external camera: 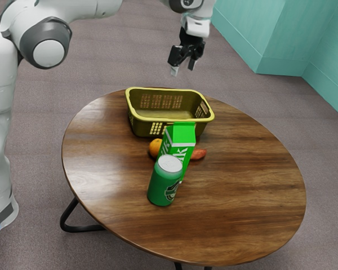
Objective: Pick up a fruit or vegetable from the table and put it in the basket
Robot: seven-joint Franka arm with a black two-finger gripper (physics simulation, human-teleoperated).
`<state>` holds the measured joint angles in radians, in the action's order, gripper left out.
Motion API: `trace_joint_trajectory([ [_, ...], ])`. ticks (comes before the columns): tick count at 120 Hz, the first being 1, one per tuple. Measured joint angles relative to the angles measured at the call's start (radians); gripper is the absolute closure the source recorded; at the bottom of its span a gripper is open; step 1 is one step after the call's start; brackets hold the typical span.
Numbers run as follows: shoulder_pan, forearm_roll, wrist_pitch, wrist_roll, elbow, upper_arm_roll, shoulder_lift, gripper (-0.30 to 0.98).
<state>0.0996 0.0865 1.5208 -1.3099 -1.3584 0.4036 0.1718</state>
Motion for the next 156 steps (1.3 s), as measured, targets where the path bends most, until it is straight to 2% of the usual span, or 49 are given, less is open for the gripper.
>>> trace_joint_trajectory([
  [45,-0.006,0.005,0.013,-0.209,0.021,0.002,-0.001,0.00],
  [58,0.024,-0.032,-0.052,-0.230,0.232,-0.001,-0.045,0.00],
  [68,0.109,-0.064,-0.128,-0.187,0.288,-0.020,-0.062,0.00],
  [80,0.189,-0.084,-0.170,-0.082,0.297,-0.079,-0.035,0.00],
  [96,0.206,-0.125,-0.196,0.116,0.296,-0.107,0.026,0.00],
  [123,0.415,-0.424,-0.272,0.572,0.237,-0.108,0.085,0.00],
  [132,0.448,-0.496,-0.289,0.718,0.224,-0.105,0.104,0.00],
  [144,0.448,-0.535,-0.283,0.881,0.206,-0.105,0.160,0.00],
  [156,0.455,-0.516,-0.255,1.017,0.181,-0.106,0.212,0.00],
])
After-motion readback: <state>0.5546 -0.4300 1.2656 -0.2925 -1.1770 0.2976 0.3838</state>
